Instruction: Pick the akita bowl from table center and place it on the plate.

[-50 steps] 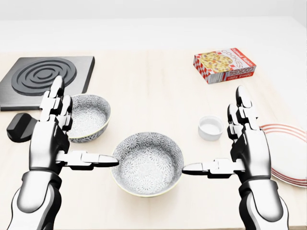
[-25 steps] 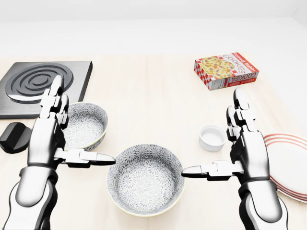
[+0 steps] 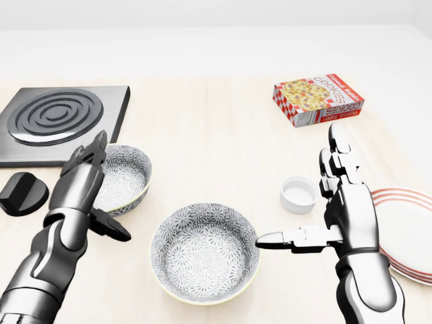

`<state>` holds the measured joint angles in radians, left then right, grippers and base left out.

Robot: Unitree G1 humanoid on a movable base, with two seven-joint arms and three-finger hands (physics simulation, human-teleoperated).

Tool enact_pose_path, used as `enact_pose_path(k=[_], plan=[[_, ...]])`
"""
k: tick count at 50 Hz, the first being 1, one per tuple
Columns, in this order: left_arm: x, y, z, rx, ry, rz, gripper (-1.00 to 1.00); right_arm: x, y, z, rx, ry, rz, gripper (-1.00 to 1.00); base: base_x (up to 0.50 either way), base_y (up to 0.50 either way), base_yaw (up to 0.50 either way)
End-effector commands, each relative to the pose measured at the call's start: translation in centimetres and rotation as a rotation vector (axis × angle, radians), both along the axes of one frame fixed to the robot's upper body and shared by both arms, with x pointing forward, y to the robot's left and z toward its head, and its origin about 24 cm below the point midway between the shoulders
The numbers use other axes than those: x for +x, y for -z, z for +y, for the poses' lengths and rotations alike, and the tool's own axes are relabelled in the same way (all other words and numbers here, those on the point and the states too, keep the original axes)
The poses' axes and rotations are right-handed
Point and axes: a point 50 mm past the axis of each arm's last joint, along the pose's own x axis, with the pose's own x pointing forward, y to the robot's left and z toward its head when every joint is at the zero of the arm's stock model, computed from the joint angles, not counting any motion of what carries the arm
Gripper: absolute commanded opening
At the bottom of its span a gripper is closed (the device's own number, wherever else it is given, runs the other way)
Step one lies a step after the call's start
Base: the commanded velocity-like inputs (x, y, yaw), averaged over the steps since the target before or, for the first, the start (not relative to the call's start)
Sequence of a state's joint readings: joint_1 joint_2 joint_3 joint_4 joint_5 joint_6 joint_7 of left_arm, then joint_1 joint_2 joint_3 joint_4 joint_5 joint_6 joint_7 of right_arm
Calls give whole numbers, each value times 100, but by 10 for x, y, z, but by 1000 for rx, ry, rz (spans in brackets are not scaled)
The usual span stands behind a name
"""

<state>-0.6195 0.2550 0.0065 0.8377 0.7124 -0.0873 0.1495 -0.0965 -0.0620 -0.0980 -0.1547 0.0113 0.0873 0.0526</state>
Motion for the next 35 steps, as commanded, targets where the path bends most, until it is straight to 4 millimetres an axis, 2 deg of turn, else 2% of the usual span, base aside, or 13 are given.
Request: enact_pose_path(k=[1, 4, 13, 24, 25, 26, 27, 28, 29, 35], plan=[[11, 16, 7, 221, -34, 129, 100, 2, -6, 0, -6, 3, -21, 100, 0, 0, 0], [10, 20, 4, 244, -22, 159, 100, 2, -9, -1, -5, 5, -36, 100, 0, 0, 0], [9, 25, -2, 299, 10, 189, 100, 1, -3, -2, -10, 4, -12, 100, 0, 0, 0], [14, 21, -14, 353, 71, 215, 100, 2, 2, -1, -18, 1, 11, 100, 0, 0, 0], [14, 22, -15, 354, 74, 219, 54, 2, 2, -2, -18, 1, 10, 100, 0, 0, 0], [15, 21, -16, 359, 80, 222, -47, 2, 2, -2, -20, 1, 11, 100, 0, 0, 0], [15, 20, -16, 358, 79, 222, -59, 2, 2, -3, -20, 2, 11, 100, 0, 0, 0], [16, 19, -15, 350, 79, 228, -90, 2, 2, -3, -20, 3, 12, 100, 0, 0, 0], [16, 20, -16, 351, 80, 228, -100, 2, 2, -3, -19, 3, 13, 100, 0, 0, 0], [14, 24, -16, 359, 81, 240, -100, 3, 5, -3, -19, 3, 24, 100, 0, 0, 0]])
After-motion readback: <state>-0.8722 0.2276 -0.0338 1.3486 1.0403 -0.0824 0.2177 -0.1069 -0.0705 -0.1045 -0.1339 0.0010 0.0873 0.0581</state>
